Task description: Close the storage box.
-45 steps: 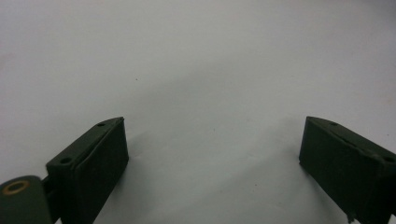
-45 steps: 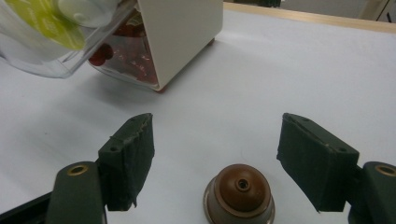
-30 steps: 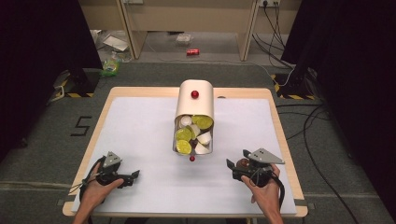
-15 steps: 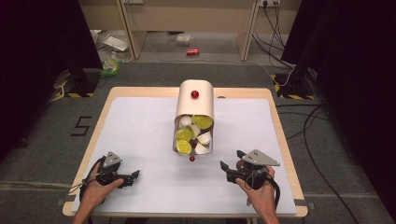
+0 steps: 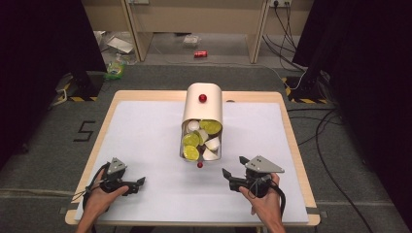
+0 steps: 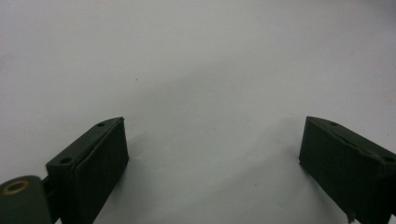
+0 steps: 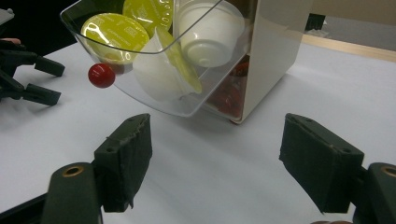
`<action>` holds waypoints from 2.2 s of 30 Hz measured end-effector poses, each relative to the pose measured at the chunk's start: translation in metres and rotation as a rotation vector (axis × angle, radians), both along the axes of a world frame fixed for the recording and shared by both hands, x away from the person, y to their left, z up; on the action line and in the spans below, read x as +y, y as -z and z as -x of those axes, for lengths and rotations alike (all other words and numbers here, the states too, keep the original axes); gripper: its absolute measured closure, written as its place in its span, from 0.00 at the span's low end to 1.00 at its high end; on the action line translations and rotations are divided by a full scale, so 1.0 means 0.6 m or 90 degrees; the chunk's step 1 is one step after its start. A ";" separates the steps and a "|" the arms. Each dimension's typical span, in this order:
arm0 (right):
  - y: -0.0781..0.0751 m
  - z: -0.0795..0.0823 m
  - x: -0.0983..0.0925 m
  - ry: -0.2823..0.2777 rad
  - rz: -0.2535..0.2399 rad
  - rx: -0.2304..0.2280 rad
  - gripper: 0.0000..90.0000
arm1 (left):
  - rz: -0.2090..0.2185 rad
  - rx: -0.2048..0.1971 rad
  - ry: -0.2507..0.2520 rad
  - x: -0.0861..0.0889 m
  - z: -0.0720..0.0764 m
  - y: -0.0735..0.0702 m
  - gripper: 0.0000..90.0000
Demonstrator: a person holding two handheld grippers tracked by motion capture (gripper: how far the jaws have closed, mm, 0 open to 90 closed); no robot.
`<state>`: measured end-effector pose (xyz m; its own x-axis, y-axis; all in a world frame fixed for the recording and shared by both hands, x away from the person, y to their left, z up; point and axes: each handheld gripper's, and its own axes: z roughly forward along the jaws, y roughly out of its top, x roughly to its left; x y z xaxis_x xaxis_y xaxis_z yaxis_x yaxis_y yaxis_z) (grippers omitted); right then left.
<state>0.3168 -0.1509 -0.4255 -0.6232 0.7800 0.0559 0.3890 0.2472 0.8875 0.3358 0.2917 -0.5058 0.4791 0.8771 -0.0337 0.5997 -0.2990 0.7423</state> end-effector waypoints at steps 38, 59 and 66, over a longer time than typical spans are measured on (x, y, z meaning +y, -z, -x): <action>0.008 -0.023 0.047 -0.007 0.015 -0.018 0.31 | 0.001 0.000 0.000 0.000 0.000 0.000 0.08; 0.007 -0.030 0.053 0.002 0.019 -0.026 0.27 | 0.000 0.000 0.000 0.000 0.000 0.000 0.08; 0.004 -0.031 0.056 0.001 0.018 -0.029 0.26 | 0.001 0.000 0.000 0.000 0.000 0.000 0.08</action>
<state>0.3352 -0.1175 -0.4279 -0.6236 0.7817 0.0057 0.3485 0.2714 0.8971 0.3358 0.2919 -0.5058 0.4787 0.8773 -0.0346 0.5999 -0.2981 0.7425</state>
